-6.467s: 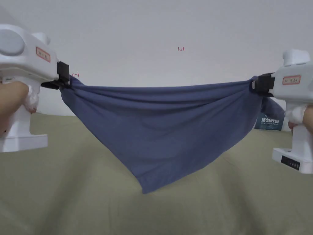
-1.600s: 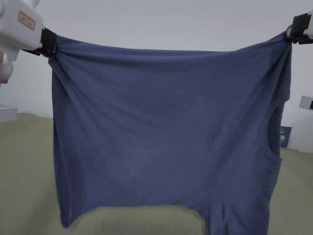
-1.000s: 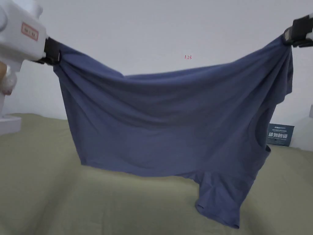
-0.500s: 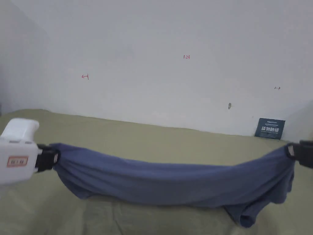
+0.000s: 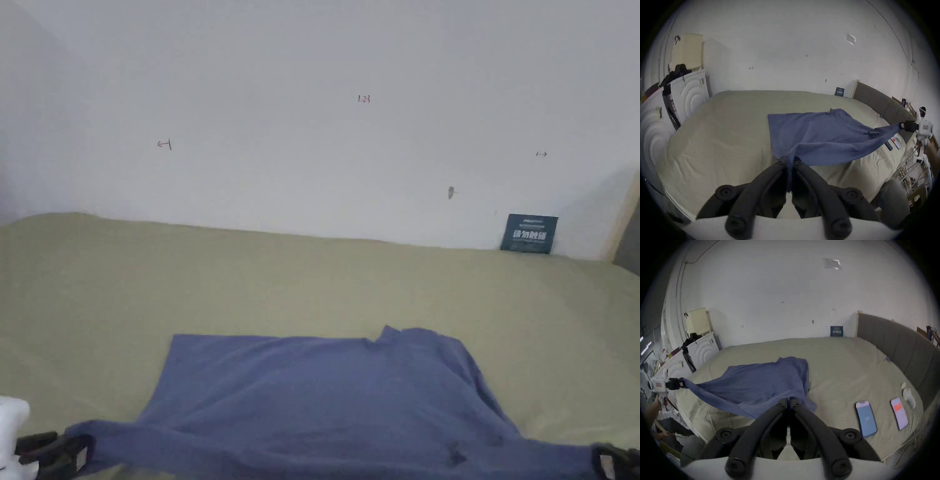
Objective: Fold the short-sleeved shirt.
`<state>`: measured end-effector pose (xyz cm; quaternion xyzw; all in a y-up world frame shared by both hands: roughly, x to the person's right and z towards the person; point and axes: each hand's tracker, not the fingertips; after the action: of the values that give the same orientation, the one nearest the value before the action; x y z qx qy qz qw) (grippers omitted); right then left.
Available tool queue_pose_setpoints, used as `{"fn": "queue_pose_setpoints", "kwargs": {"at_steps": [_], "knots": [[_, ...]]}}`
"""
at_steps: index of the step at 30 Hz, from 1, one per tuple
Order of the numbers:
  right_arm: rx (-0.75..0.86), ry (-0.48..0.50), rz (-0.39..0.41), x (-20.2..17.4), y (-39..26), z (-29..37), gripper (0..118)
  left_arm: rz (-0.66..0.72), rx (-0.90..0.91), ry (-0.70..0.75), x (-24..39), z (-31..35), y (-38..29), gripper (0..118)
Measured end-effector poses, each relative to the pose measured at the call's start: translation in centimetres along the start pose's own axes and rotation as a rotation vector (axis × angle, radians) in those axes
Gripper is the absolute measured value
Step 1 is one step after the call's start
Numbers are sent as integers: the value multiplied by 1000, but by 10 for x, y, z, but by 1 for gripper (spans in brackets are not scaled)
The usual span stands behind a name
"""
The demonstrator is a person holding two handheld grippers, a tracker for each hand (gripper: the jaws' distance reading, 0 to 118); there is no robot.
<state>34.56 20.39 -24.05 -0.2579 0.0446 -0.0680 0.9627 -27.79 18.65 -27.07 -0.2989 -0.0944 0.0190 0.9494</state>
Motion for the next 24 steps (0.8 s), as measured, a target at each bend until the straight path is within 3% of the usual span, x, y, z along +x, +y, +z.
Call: {"fn": "queue_pose_setpoints", "kwargs": {"at_steps": [5,8,11,12,13,14,15,16,18,20,22,24], "knots": [[-52,26,-17,1,-49,12,1,34,-73,1,-15,-2,-51,5],[-133,0,8,0,-72,11,1,-10,-116,14,-8,-2,-73,5],[-189,-17,-22,11,-93,4,2,-5,-154,7,-6,-8,-95,5],[-203,-27,-32,15,-98,1,4,5,-160,3,-10,-13,-105,12],[-224,-26,-70,20,-104,-2,17,20,-166,-4,-11,-17,-111,31],[-266,14,-103,26,-108,-7,44,27,-170,1,-11,-20,-117,65],[-311,15,-115,27,-107,-6,44,44,-187,22,-11,-22,-121,65],[-332,-24,-115,28,-109,-7,57,74,-206,52,-6,-20,-121,75],[-347,-73,-83,26,-109,-1,96,147,-223,35,-12,-18,-128,99],[-278,-66,-59,21,-109,9,87,254,-234,40,-18,-5,-126,99],[-236,-100,-22,10,-100,17,89,336,-228,153,-13,2,-115,98],[-208,-129,-34,-1,-91,22,89,368,-149,136,-27,9,-114,96]]}}
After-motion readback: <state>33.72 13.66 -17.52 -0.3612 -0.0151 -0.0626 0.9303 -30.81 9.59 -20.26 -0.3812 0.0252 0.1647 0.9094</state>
